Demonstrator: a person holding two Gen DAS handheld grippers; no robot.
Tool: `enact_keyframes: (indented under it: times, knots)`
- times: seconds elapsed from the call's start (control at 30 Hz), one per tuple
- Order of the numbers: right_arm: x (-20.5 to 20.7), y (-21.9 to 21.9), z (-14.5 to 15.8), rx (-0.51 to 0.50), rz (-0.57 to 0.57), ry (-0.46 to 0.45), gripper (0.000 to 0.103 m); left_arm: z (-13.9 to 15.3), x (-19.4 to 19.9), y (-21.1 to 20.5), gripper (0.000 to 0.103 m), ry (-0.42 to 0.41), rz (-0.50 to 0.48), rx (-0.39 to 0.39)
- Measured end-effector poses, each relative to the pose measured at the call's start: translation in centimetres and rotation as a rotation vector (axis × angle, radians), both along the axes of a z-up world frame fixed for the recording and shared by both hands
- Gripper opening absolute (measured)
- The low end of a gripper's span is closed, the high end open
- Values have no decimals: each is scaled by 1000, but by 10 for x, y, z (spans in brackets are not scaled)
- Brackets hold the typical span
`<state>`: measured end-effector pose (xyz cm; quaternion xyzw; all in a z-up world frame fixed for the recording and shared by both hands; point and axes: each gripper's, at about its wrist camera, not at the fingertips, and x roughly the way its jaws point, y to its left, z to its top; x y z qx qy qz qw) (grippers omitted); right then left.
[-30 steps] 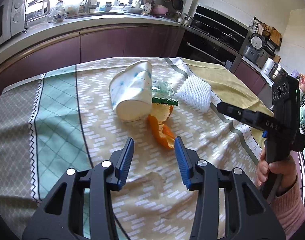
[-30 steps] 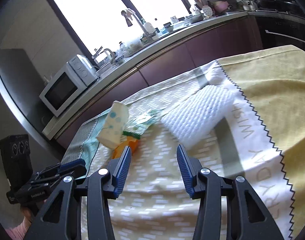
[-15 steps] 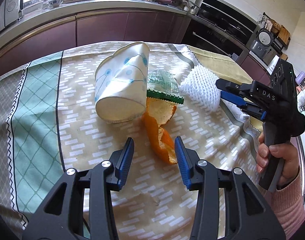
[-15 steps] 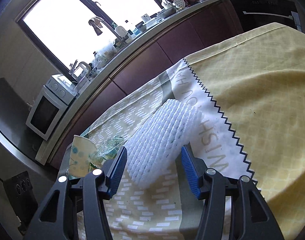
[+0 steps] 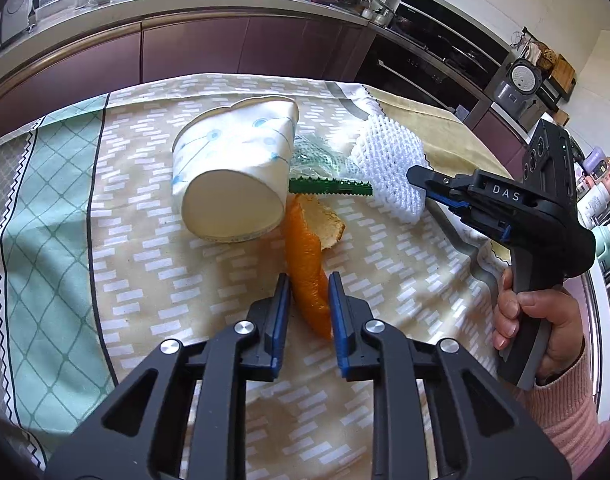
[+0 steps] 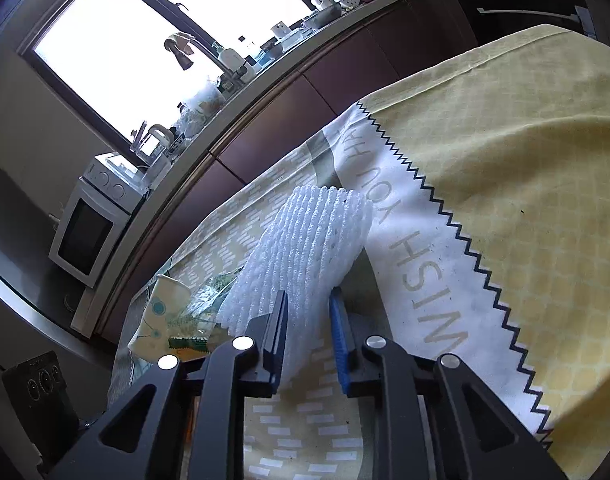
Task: Collect trash
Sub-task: 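Lift the peel and foam net and carry both toward the teal bin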
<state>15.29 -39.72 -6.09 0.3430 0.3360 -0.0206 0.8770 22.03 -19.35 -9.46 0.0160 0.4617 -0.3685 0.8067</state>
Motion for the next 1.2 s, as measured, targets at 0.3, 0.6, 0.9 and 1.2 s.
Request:
enact_keyframes:
  times: [0.3,0.6,0.9,1.2]
  knots:
    - [-22,-2,8,11,-14,-54,11,5,-10,10,15,-5,-4,-15]
    - [-53,3,22,2,-29,-116,11,20,-31,35,15,-48,-6,-37]
    - [-76,25,37,0,29,-174,11,30,-53,70,15,-92,20,-29]
    - [-78,57,40,8,114,-189,11,37,-65,123,15,-109,71,-35]
